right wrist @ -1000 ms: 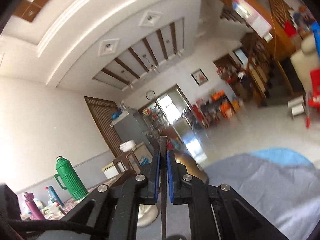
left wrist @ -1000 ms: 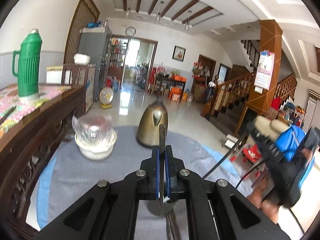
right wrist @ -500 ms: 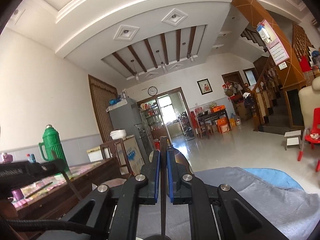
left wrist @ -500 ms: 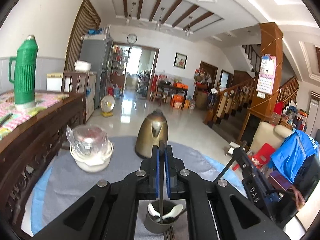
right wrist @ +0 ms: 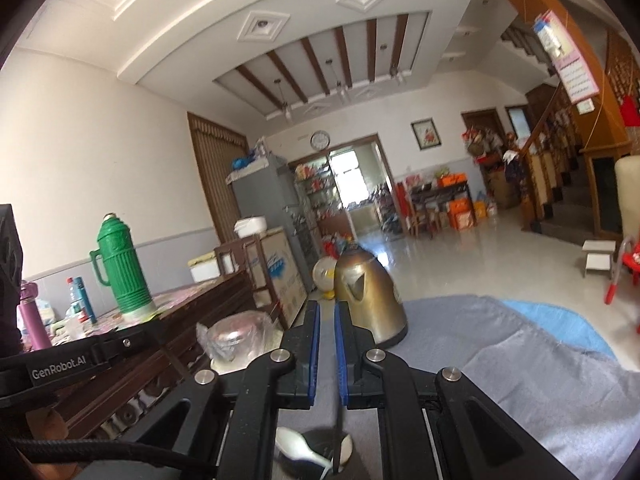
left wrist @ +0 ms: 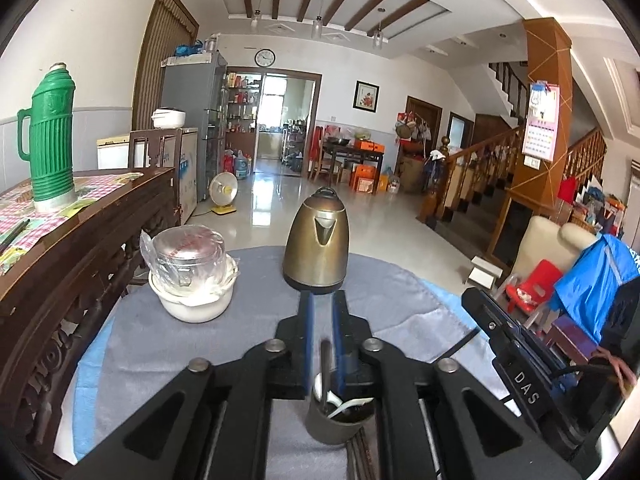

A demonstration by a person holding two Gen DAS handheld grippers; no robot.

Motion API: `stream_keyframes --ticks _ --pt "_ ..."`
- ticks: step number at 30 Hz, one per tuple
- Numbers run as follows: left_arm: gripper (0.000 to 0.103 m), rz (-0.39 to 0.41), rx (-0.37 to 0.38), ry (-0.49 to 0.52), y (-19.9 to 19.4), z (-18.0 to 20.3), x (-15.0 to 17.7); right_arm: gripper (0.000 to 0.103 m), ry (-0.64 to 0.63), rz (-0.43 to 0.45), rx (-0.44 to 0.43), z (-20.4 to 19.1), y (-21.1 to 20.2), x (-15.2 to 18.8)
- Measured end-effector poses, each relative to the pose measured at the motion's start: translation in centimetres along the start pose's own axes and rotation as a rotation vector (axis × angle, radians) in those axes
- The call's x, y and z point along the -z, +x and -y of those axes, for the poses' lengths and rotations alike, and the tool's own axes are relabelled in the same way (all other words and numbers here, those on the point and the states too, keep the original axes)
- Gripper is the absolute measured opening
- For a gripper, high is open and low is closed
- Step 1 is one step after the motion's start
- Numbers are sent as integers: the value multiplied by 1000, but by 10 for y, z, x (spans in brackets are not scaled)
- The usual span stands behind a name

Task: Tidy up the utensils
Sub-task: 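Open both tools to drop the chopsticks into the holder, then close the right tool on another dark chopstick from the bundle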

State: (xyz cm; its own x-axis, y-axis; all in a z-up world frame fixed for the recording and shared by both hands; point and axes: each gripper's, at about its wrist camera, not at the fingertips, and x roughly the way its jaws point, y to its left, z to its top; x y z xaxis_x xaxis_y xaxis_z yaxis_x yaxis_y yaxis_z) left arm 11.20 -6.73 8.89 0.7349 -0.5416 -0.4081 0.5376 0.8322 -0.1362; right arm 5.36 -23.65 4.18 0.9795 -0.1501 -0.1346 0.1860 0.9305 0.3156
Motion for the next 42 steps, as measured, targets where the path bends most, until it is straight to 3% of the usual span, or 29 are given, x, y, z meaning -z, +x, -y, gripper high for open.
stream_keyframes --ticks 2,4,6,8,12,17,22,24,25,28,31,42 --pt "48 8 -11 -1 -7 -2 3 25 24 -39 -23 4 0 1" --pt "52 29 -30 4 -16 -4 7 36 52 -46 -42 9 -7 2" --pt "55 30 -51 7 -26 -6 12 55 75 -31 -39 15 -16 2" --pt "67 19 -76 1 -31 -10 19 55 101 -5 -28 23 -30 2" --pt "72 -32 -119 -26 -38 -22 37 55 108 -7 6 34 -51 1" --pt "74 -107 -161 -63 -44 -38 73 55 100 -97 57 50 -65 17" --pt "74 -291 -152 -83 -24 -40 128 52 149 -302 65 72 -49 53" --pt "74 -359 -142 -84 -14 -37 148 38 155 -427 58 77 -34 76" --pt "74 -397 -140 -86 -10 -35 161 38 160 -510 46 80 -23 92" --pt "74 -485 -113 -101 2 -30 187 32 199 -633 23 87 -7 127" --pt "74 -515 -88 -93 9 -23 195 30 240 -718 12 91 5 157" --pt "74 -558 -58 -39 28 -10 207 26 171 -795 27 85 27 180"
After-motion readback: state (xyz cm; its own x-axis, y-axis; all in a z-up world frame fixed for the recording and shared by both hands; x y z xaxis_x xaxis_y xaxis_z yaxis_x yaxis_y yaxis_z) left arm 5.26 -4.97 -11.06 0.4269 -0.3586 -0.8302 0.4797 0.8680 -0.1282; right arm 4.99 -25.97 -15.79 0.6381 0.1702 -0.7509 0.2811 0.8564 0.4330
